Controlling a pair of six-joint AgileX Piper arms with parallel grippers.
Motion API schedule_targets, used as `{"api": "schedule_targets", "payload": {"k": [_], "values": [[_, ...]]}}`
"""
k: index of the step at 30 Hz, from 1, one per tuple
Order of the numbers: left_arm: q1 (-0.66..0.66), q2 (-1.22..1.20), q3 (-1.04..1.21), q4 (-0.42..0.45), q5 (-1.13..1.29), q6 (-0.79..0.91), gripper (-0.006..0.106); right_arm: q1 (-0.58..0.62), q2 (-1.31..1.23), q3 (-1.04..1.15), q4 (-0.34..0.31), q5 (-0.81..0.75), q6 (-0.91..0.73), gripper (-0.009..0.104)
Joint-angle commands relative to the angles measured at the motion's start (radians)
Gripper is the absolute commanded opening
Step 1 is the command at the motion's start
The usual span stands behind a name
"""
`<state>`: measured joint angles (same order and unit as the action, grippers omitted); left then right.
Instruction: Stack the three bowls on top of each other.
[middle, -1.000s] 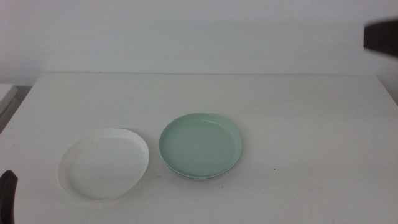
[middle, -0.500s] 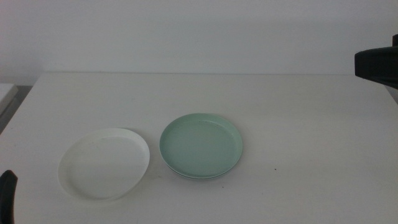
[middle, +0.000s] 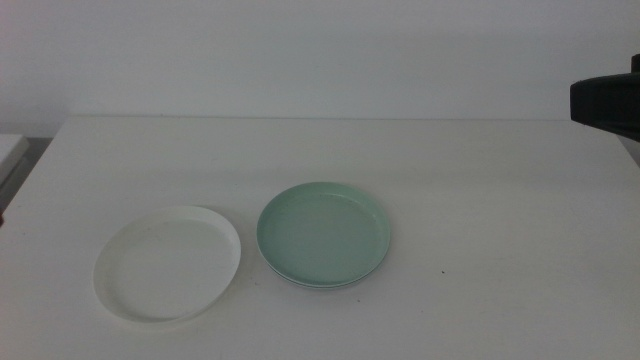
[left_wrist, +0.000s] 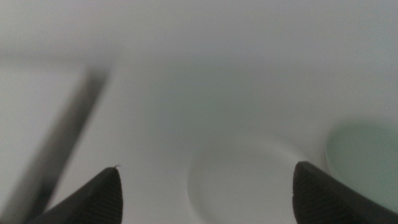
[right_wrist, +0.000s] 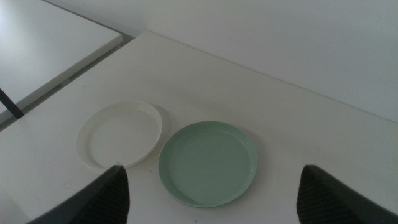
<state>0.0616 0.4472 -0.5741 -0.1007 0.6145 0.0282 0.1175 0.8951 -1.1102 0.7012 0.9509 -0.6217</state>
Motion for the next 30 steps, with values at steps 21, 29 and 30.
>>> {"api": "schedule_targets", "payload": {"k": [21,29,30], "values": [[0.09,1.057,-0.428,-0.048,0.223,0.032,0.094,-0.009,-0.005,0.0,0.011,-0.01,-0.003,0.093],[0.088,1.309,-0.428,-0.149,0.133,0.187,0.094,-0.009,-0.005,0.0,0.011,-0.01,-0.003,0.093],[0.088,1.329,-0.428,-0.153,0.125,0.19,0.094,-0.009,-0.005,0.0,0.011,-0.01,-0.003,0.093]]}}
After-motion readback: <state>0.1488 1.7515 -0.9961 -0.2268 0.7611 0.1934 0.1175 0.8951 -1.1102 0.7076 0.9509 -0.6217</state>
